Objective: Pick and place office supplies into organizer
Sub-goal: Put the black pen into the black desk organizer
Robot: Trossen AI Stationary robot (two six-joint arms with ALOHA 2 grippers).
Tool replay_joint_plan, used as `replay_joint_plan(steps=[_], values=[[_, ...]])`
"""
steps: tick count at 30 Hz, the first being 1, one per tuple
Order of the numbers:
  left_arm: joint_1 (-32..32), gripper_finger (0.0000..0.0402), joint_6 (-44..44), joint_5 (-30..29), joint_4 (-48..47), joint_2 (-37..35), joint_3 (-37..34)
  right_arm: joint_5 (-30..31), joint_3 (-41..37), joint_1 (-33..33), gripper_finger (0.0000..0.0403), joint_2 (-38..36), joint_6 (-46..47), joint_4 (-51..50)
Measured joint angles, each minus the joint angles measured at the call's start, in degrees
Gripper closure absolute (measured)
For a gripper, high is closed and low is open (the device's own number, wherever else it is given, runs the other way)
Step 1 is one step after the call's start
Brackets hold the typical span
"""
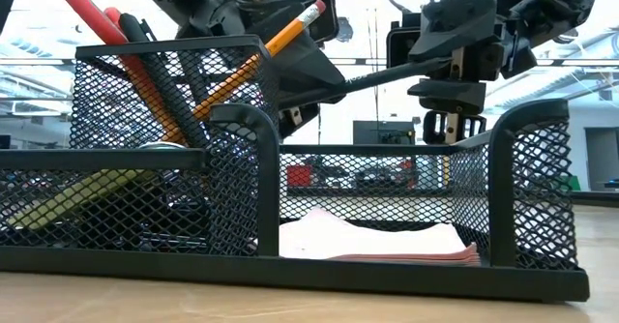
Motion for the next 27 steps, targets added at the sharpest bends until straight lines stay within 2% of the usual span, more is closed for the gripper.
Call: replay_joint_plan(steps=[15,18,24,27], values=[[1.2,0.036,-0.5,2.4,0.0,0.0,0.0,1.3,0.0,0.0,0.0296,0.0,-1.9,0.0],[1.2,0.036,-0.5,2.4,0.0,0.0,0.0,1.2,0.0,0.0,0.0313,0.0,-1.9,0.7],[1.2,0.036,-0.9,2.6,0.3,0.0,0.0,0.1,0.0,0.0,0.037,0.1,-1.4,0.8],[1.2,0.036,-0.9,2.6,0.2,0.0,0.0,0.1,0.0,0.0,0.0376,0.1,-1.4,0.7]])
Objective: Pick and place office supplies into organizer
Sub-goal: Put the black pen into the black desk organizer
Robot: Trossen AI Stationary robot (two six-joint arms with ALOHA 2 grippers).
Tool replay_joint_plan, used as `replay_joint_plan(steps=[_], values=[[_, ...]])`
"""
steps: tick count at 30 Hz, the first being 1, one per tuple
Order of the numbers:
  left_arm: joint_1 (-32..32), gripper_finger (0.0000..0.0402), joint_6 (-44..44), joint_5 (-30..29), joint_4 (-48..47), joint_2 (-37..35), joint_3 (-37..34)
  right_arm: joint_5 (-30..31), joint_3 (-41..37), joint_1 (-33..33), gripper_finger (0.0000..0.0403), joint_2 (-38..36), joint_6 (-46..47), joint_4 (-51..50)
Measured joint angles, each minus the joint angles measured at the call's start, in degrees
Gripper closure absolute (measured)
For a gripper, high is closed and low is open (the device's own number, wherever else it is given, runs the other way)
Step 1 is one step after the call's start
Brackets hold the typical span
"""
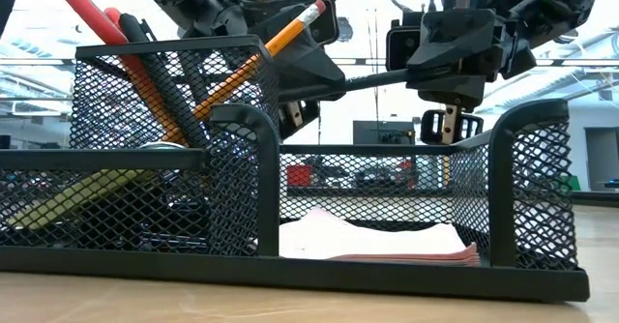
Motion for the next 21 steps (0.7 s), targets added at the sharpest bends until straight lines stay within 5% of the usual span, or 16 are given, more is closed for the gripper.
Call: replay_joint_plan(steps=[10,21], values=[[0.0,0.0351,0.0,-1.9,-1.0,0.0,0.0,0.7,0.0,0.0,0.0368,0.0,-1.6,0.0],[3.7,0.0207,2.2,-0.9,-7.9,-1.5,0.0,4.7,0.0,-0.5,0.0366,-0.1,-7.7,-1.1]])
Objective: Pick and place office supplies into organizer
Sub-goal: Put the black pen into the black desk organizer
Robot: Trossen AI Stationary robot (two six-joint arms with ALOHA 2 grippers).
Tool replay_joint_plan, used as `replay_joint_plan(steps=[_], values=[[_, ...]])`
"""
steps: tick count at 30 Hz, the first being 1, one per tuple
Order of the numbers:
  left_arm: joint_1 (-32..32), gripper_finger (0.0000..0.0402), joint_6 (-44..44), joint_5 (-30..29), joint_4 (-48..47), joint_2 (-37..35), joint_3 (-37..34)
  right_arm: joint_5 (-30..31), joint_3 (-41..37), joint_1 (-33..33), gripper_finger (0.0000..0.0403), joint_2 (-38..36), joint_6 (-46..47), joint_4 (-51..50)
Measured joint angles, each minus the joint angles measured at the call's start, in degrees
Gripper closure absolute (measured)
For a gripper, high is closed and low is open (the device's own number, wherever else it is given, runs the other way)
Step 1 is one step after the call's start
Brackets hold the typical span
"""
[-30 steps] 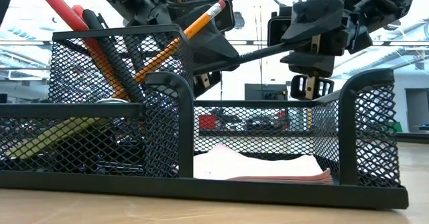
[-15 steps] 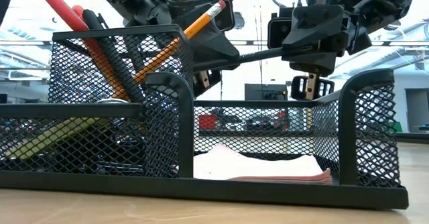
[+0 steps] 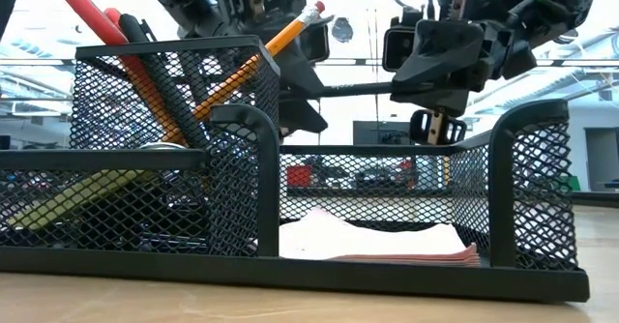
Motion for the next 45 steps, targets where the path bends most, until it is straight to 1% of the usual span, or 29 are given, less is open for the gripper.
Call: replay_joint_plan(steps=[3,7,10,12,16,19,22,27,30,32,34,36,39,40,45], values=[[1.3,0.0181,0.2,-1.6,-3.1,-2.6,0.0,1.5,0.0,0.0,0.0372,0.0,-2.3,-0.7],[1.9,0.0162,1.9,-5.7,-4.8,-7.7,-0.1,4.3,0.0,0.1,0.0369,0.0,-6.5,-0.7],[1.7,0.0156,3.2,-8.4,-5.5,-11.6,-0.1,6.9,0.0,0.1,0.0366,0.0,-10.0,-0.5],[1.7,0.0157,4.4,-11.4,-5.8,-14.8,-0.1,9.5,0.0,0.1,0.0368,0.0,-12.2,0.1],[1.7,0.0163,5.1,-16.6,-1.8,-20.5,-2.2,16.3,0.0,0.1,0.037,0.0,-16.5,1.1],[0.9,0.0167,5.8,-20.4,3.2,-24.6,-6.2,20.8,0.0,0.1,0.0366,0.0,-20.2,2.6],[0.3,0.0171,5.9,-23.1,12.4,-28.4,-12.2,23.5,0.0,0.1,0.0365,0.0,-23.7,6.1],[-0.8,0.0177,9.1,-23.8,28.6,-34.7,-23.8,23.9,0.0,-0.5,0.0372,0.0,-26.7,11.9],[-2.5,0.0182,14.3,-23.8,40.6,-38.0,-30.9,24.9,0.0,-0.8,0.0367,0.0,-28.9,14.7],[-3.8,0.0185,16.9,-24.5,49.5,-39.0,-35.7,25.6,0.0,-0.7,0.0364,0.0,-30.1,17.2],[-4.7,0.0187,17.0,-25.0,58.5,-39.1,-39.7,25.3,0.0,-0.6,0.0364,0.0,-31.2,20.0],[-5.6,0.0187,16.9,-25.3,65.4,-39.1,-42.8,25.2,0.0,-0.5,0.0368,0.0,-31.9,21.5],[-6.4,0.0188,16.2,-25.3,69.1,-38.9,-45.2,24.4,0.0,-0.5,0.0371,0.0,-32.1,22.8],[-6.7,0.0188,16.1,-25.3,69.2,-38.9,-45.6,23.5,0.0,-0.5,0.037,0.0,-32.2,23.3],[-7.8,0.0188,16.1,-25.8,69.5,-37.9,-45.6,23.6,0.0,0.6,0.0364,0.0,-32.6,26.5]])
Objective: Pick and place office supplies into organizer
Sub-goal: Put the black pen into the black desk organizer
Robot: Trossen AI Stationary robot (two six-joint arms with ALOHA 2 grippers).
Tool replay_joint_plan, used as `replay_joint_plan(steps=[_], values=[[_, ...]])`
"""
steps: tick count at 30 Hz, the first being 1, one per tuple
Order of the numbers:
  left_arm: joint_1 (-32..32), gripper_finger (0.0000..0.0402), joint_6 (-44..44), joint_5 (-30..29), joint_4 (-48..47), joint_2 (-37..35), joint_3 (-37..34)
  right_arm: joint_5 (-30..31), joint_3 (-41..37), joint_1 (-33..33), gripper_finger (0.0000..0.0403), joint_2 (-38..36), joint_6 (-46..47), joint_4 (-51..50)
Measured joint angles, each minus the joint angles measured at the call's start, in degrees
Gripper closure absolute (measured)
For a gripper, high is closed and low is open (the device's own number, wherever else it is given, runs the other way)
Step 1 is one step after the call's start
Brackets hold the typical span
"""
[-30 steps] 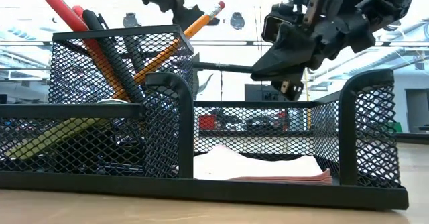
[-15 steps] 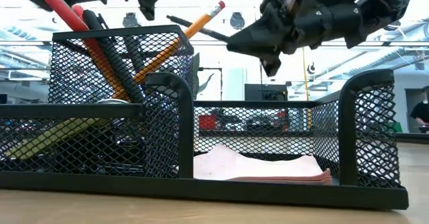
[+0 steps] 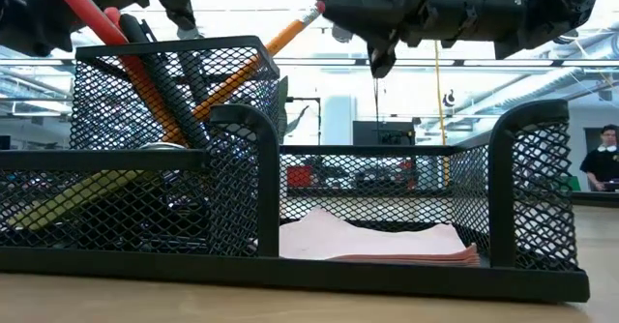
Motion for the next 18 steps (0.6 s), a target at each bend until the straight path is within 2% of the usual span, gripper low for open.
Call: replay_joint_plan(steps=[8,13,18], values=[[0.0,0.0188,-0.7,-2.0,-0.2,2.0,0.6,0.1,0.0,1.5,0.037,0.0,-2.4,5.2],[0.0,0.0188,-1.6,-9.0,0.1,5.0,4.4,0.4,0.0,1.3,0.0364,0.0,-3.5,5.3],[0.0,0.0188,-0.9,-9.8,0.1,10.4,9.0,0.4,0.0,0.1,0.0371,0.0,-3.4,5.3]])
